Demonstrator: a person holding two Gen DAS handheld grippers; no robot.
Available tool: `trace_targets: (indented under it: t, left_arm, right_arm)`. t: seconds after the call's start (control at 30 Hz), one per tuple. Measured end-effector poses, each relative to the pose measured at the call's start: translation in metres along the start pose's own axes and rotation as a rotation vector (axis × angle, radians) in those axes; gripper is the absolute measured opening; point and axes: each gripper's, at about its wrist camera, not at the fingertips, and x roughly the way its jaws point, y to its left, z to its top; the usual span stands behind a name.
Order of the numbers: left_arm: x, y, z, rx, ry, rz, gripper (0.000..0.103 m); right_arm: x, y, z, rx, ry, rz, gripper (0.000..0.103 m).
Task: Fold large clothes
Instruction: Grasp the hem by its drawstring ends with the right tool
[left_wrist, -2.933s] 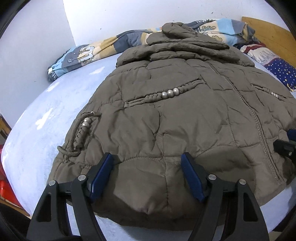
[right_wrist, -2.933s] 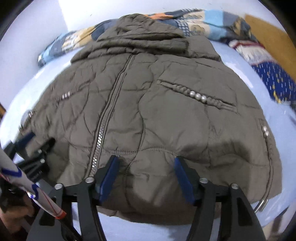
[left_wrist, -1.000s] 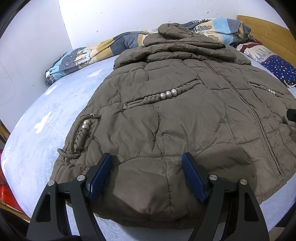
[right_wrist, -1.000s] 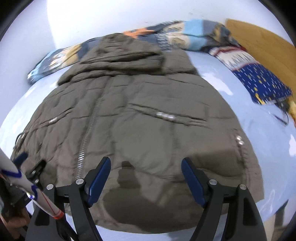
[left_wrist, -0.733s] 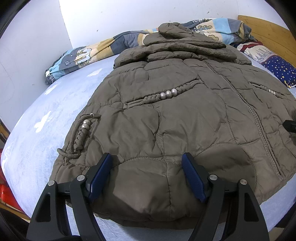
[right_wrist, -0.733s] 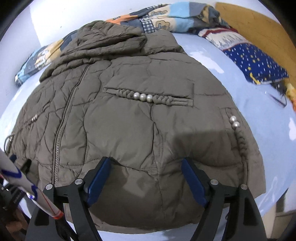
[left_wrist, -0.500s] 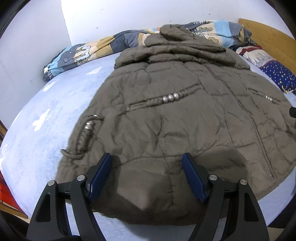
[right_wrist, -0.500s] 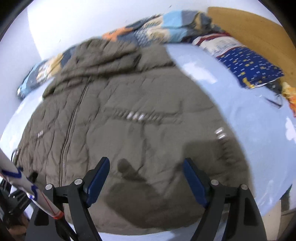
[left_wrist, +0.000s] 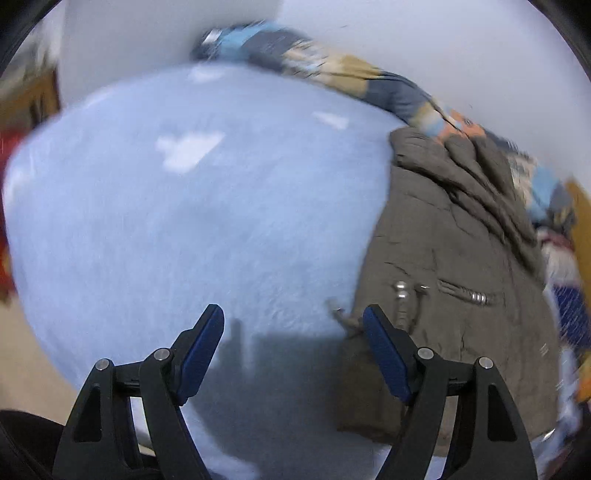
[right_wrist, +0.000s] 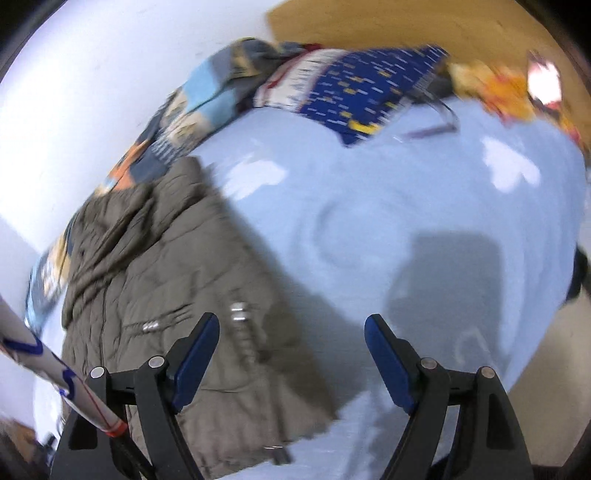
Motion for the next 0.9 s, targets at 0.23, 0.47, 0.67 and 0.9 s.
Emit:
trace_targets:
  t: [0.23, 0.47, 0.67, 0.9]
  left_arm:
    - [0.013, -0.007, -0.015, -0.057, 0.081, -0.152, 0.077]
    - [0.016, -0.028, -0.028, 0.016, 0.089, -0.205, 0.076]
    - [0.025, -0.059, -0.041, 0.146, 0.078, -0.210, 0.077]
    - [0.028, -0.077, -0.048, 0.207, 0.050, -0.199, 0.077]
  right_arm:
    - [0.015, -0.038, -0.007, 0.160, 0.083, 0.118, 0.085]
    - [0.022, -0.048, -0.012, 0.213, 0.112, 0.181, 0.085]
    - [0.034, -0.036, -0.016, 0.189, 0.155, 0.219, 0.085]
    - [0.052, 0.000, -0.035, 0.081, 0.232, 0.279, 0.081]
